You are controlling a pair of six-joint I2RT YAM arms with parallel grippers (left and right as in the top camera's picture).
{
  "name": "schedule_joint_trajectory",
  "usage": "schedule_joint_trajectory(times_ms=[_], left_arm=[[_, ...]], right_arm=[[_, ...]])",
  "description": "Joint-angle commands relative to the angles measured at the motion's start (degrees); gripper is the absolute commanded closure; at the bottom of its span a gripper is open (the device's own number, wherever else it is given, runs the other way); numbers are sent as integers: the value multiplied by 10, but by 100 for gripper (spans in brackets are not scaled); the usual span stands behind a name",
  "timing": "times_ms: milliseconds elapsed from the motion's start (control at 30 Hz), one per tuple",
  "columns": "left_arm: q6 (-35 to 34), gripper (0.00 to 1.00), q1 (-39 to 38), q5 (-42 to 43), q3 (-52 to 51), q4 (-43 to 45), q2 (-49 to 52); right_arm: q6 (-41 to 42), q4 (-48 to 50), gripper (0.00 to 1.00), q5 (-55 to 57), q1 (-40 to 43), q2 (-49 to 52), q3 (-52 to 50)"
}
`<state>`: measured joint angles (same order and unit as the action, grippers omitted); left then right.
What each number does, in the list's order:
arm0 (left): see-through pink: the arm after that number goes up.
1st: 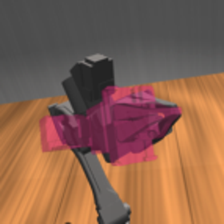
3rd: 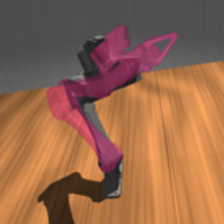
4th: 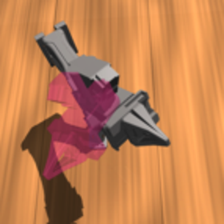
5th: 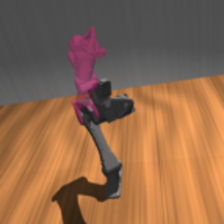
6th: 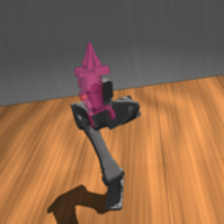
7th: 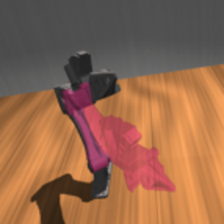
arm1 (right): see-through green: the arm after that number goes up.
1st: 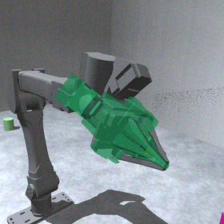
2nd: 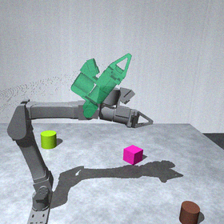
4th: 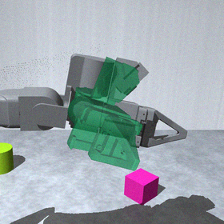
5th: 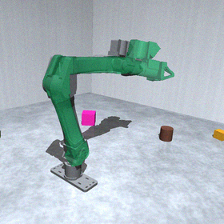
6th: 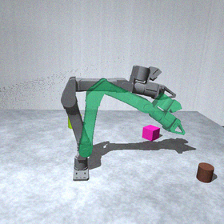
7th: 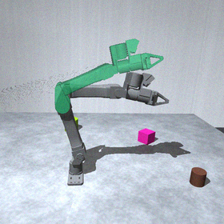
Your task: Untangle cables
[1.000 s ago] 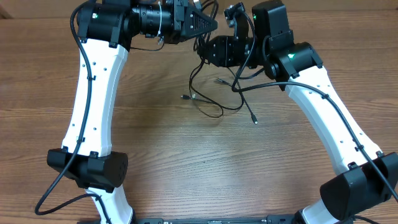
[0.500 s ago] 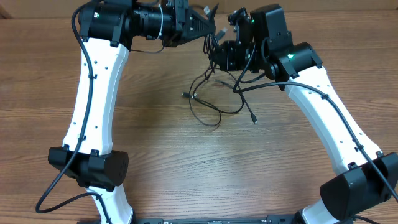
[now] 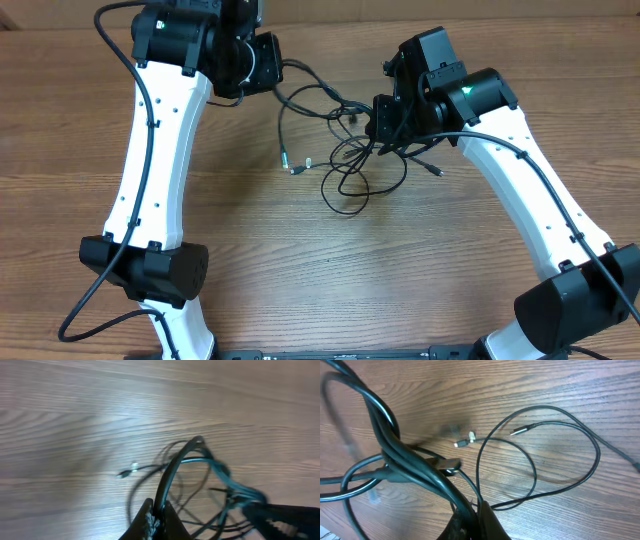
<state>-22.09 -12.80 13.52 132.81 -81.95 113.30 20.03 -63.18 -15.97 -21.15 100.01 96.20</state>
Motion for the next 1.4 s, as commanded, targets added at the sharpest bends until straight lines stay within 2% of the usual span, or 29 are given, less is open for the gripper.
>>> schedule_joint_trajectory(times_ms=[0, 167, 333, 600, 767, 867, 900, 933, 1000, 1033, 1167, 1367], left_arm=[[38, 96, 3, -67, -8, -12, 8], [52, 96, 6, -62, -17, -25, 34], [52, 96, 8, -62, -17, -11, 37], [52, 96, 19, -54, -13, 27, 36], [67, 96, 30, 19, -2, 56, 10], [95, 96, 29, 83, -2, 59, 2], [104, 96, 29, 109, -2, 59, 2], [140, 96, 28, 185, -2, 57, 3], [180, 96, 28, 255, -2, 57, 3], [198, 96, 28, 288, -2, 58, 3], [235, 96, 27, 377, -2, 57, 3], [234, 96, 26, 468, -2, 63, 4]], right_arm=[[10, 6, 96, 6, 3, -39, 3], [36, 3, 96, 16, 10, -97, 3], [88, -51, 96, 99, 33, -136, 3], [107, -127, 96, 136, 81, -141, -18], [103, -99, 96, 129, 90, -140, -65], [51, -70, 96, 83, 88, -139, -70], [30, -58, 92, 57, 89, -139, -70], [-19, -32, 72, -8, 89, -139, -70], [-58, -10, 50, -72, 88, -139, -70], [-75, 2, 42, -104, 89, -139, -70], [-81, 40, 36, -161, 88, -135, -70], [-76, 69, 34, -183, 61, -106, -70]])
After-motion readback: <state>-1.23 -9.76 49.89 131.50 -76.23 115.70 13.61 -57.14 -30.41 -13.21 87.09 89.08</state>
